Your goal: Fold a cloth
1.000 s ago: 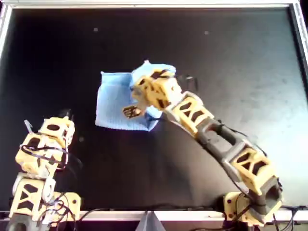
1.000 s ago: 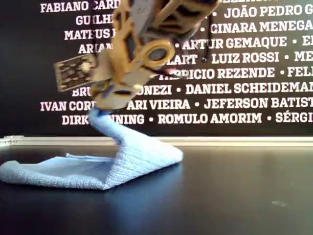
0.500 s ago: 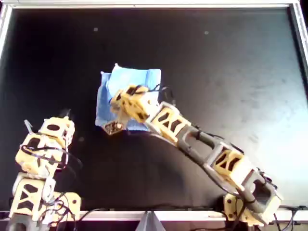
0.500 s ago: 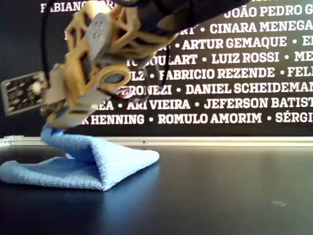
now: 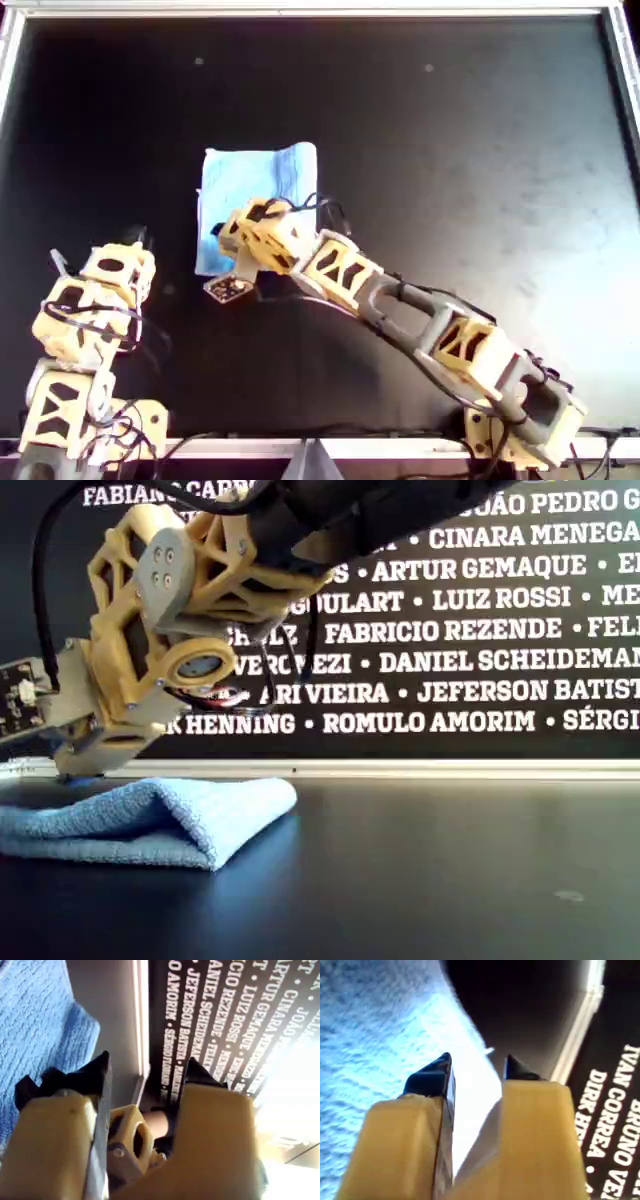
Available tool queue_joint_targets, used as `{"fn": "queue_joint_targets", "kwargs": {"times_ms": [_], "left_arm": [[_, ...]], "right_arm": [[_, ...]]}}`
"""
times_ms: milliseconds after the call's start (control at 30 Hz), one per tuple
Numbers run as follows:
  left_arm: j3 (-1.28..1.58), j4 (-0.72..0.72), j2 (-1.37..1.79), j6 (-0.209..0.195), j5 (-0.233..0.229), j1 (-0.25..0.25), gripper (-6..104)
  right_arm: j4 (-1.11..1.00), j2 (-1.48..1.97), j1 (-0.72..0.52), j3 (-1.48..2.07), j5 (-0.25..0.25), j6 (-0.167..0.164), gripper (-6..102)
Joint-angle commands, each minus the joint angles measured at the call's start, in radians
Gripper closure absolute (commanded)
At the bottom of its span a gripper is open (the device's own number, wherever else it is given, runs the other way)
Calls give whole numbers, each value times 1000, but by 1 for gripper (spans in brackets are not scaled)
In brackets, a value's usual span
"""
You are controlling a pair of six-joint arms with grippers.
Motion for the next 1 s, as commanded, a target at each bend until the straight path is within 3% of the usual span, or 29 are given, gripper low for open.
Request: {"fn": "queue_joint_targets", "kwargs": {"times_ms": [0, 200, 433, 767, 967], "left_arm": [[-14, -3, 12, 6, 5, 20, 45], [-14, -2, 11, 6, 5, 21, 45], [-14, -2, 11, 5, 5, 21, 45], [-14, -2, 11, -6, 5, 21, 45], [-14, -2, 11, -8, 5, 21, 45]], "right_arm": [[-29, 58, -6, -58, 2, -5, 51], [35, 84, -35, -58, 0, -6, 60], [314, 256, -196, -58, -17, -6, 100], [930, 509, -368, -60, -15, -6, 94], [973, 744, -523, -55, 0, 11, 94]]}}
